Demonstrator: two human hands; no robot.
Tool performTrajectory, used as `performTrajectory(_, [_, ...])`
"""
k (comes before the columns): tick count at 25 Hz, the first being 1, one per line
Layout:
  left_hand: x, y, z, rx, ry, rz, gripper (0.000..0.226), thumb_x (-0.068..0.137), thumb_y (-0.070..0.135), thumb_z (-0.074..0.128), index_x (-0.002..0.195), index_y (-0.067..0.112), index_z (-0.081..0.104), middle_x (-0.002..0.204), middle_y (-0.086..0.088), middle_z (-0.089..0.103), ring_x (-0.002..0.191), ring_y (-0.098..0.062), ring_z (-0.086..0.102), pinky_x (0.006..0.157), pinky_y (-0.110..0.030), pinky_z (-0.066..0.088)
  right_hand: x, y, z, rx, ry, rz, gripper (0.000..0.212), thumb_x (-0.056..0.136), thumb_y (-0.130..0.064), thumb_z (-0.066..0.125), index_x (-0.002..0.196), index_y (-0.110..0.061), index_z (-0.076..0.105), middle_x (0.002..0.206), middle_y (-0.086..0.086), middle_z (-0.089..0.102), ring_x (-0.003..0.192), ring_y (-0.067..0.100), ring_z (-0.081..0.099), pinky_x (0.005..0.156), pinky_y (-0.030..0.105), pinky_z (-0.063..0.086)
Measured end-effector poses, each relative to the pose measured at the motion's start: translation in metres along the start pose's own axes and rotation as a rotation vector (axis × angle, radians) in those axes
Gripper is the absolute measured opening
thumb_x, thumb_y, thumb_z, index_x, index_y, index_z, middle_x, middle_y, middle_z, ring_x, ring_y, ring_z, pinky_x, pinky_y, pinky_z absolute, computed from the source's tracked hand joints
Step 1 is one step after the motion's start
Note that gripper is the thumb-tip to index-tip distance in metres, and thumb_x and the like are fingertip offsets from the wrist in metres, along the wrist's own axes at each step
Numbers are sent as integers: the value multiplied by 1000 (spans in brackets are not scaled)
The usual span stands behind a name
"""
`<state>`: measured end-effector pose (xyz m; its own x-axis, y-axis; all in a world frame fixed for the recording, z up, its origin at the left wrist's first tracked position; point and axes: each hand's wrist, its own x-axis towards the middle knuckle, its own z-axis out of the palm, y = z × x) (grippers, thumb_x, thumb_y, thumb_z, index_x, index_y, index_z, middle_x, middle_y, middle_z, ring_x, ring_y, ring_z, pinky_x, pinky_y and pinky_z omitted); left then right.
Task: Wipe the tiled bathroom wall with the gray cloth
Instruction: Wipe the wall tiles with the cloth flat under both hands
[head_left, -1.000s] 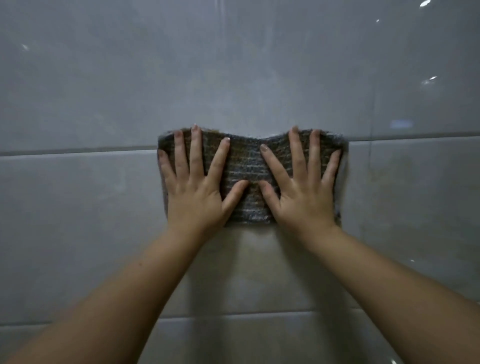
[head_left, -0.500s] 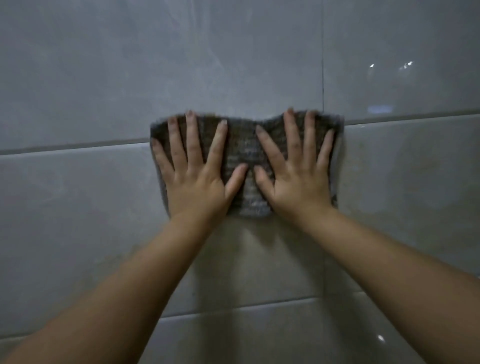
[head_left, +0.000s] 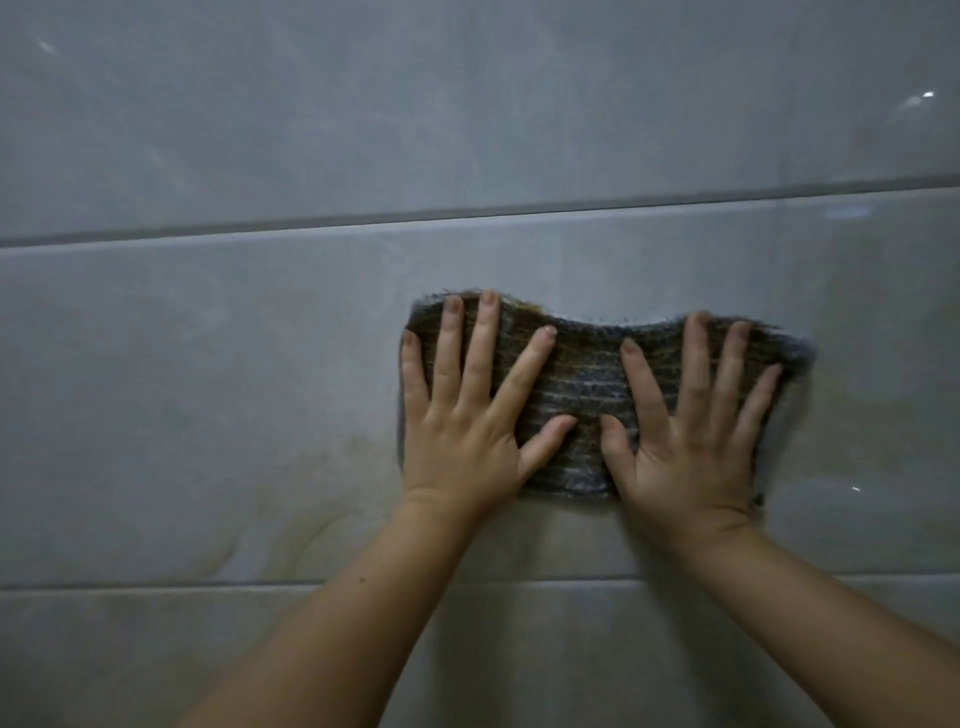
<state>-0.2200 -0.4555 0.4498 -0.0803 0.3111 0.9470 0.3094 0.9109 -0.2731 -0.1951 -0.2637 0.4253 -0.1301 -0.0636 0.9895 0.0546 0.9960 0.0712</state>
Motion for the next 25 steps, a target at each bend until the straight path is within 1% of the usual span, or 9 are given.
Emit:
performTrajectory(2, [-14,-22,-2,8,2,-3,68,91,67,46,149,33,35,157,-15,27,147,-38,23,116,-64,18,-5,-22,4,5,18,-24,57,98,-47,29,150,-24,28,155,25,23,142,50,16,111,70,10])
performTrajectory(7, [-44,-76,-10,32,-6,-52,68,90,69,47,147,33,38,157,-15,28,147,-38,24,115,-64,21,-8,-80,14,47,44,-74,62,96,-46,41,152,-23,28,155,26,21,142,51,14,110,72,9])
performTrajectory(12, [-83,-154,-16,78,-29,-101,70,91,68,43,149,30,34,157,-18,25,147,-40,21,115,-65,17,-7,-163,24,95,45,-158,64,94,-47,42,153,-26,24,155,23,18,143,48,11,111,70,5])
performTrajectory(15, [-102,-208,-24,104,-35,-133,71,92,67,40,150,26,32,157,-22,26,147,-43,19,117,-65,13,-2,-221,29,126,30,-173,65,92,-48,46,151,-28,29,156,20,18,144,46,9,112,68,2])
performTrajectory(19, [-131,-268,-32,117,-45,-165,73,94,67,36,150,22,30,156,-26,24,147,-45,15,117,-65,10,1,-287,31,171,6,-201,64,90,-49,49,149,-29,34,158,18,19,144,44,13,112,66,1])
performTrajectory(22, [-158,-285,-32,113,-48,-192,72,95,65,35,150,19,29,156,-26,20,146,-47,14,117,-66,9,-11,-313,33,194,-21,-240,62,93,-49,45,150,-28,33,158,17,18,145,42,13,113,65,2])
performTrajectory(25, [-185,-275,-27,100,-49,-228,70,96,63,35,150,18,27,156,-27,18,146,-48,13,115,-68,9,-29,-312,35,194,-34,-301,61,94,-49,44,150,-28,32,158,15,16,145,40,13,114,63,4])
